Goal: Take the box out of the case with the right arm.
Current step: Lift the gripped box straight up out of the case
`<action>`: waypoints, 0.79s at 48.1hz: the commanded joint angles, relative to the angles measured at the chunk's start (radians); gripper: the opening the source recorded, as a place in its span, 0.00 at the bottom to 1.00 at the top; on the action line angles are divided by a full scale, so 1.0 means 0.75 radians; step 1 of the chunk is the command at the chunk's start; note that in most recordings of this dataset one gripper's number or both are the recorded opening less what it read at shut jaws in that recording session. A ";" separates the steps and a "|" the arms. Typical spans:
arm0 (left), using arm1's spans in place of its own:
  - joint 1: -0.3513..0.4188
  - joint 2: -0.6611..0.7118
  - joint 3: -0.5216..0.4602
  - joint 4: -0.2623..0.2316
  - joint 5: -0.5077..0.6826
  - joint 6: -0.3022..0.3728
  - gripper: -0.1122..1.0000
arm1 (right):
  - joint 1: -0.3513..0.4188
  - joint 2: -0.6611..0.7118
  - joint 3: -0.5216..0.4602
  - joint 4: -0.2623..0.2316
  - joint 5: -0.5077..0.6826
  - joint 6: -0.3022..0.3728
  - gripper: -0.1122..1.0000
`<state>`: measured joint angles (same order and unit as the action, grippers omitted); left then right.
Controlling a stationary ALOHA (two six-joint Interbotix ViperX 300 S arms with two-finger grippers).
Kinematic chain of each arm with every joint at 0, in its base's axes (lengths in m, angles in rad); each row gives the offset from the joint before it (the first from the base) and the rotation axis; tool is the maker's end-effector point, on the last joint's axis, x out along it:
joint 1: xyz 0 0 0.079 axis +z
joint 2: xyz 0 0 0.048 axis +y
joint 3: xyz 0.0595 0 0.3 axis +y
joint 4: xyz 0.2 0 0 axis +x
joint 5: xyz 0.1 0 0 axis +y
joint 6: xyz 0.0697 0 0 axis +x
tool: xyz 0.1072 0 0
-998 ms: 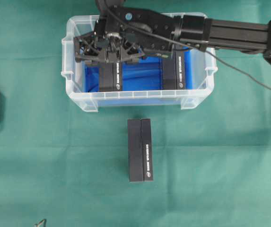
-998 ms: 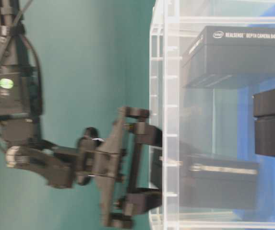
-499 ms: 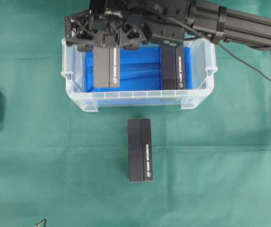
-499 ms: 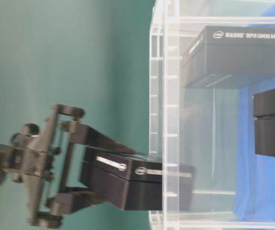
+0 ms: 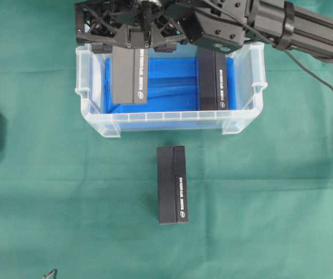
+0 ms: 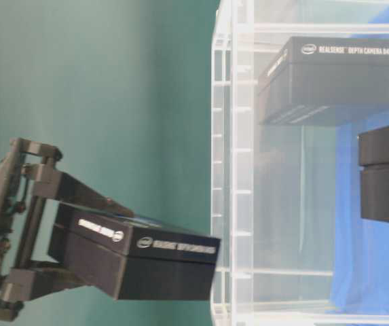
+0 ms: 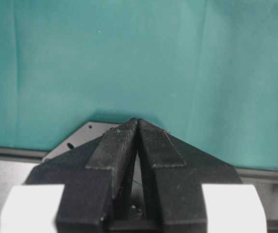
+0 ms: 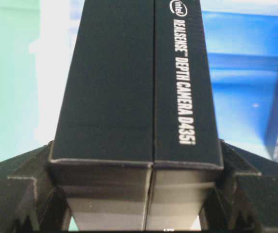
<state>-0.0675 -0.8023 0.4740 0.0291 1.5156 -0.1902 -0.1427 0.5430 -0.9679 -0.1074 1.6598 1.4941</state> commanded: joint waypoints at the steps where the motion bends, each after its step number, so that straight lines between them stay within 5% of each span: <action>1: -0.004 0.004 -0.033 0.004 -0.004 0.000 0.10 | 0.010 -0.088 -0.055 -0.010 0.018 0.004 0.72; 38: -0.004 0.008 -0.033 0.004 -0.004 0.000 0.10 | 0.012 -0.088 -0.070 -0.033 0.051 0.002 0.71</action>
<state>-0.0675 -0.8007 0.4740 0.0307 1.5156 -0.1902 -0.1350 0.5430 -0.9910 -0.1273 1.6966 1.4956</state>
